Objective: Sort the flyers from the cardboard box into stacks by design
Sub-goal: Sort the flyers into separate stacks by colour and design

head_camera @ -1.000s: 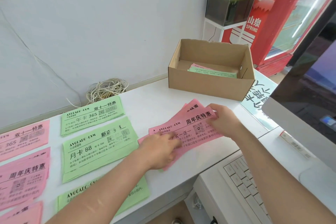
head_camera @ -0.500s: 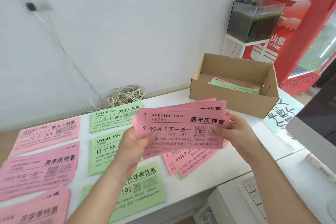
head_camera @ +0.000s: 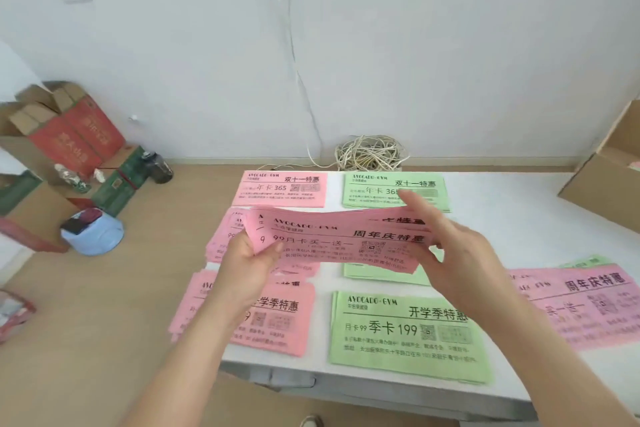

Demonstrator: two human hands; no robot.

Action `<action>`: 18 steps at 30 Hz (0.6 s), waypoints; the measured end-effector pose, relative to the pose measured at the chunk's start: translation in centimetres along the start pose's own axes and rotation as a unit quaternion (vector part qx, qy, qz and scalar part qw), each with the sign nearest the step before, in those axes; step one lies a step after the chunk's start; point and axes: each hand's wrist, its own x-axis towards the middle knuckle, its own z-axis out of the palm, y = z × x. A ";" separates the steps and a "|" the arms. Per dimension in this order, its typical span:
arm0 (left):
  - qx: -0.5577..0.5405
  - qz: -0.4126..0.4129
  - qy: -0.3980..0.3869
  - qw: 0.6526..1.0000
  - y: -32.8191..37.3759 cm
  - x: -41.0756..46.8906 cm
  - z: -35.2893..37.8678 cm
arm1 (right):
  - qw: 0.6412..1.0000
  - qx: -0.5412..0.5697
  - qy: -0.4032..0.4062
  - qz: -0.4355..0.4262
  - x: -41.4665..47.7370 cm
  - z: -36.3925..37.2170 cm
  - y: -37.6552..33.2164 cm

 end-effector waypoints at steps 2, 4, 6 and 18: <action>-0.004 -0.004 0.016 1.000 -0.9 0.6 -3.5 | 0.999 -0.004 0.024 -0.021 1.0 2.7 -1.7; 0.003 -0.004 0.013 1.000 -1.5 1.0 -6.6 | 0.999 0.042 0.029 0.007 1.6 5.1 -3.4; 0.008 0.003 0.005 1.000 -2.0 1.5 -9.1 | 0.988 0.117 -0.009 0.099 2.5 6.9 -5.1; 0.202 -0.047 -0.055 0.977 -9.2 3.3 -17.0 | 0.882 0.244 -0.136 0.380 2.9 12.2 -7.4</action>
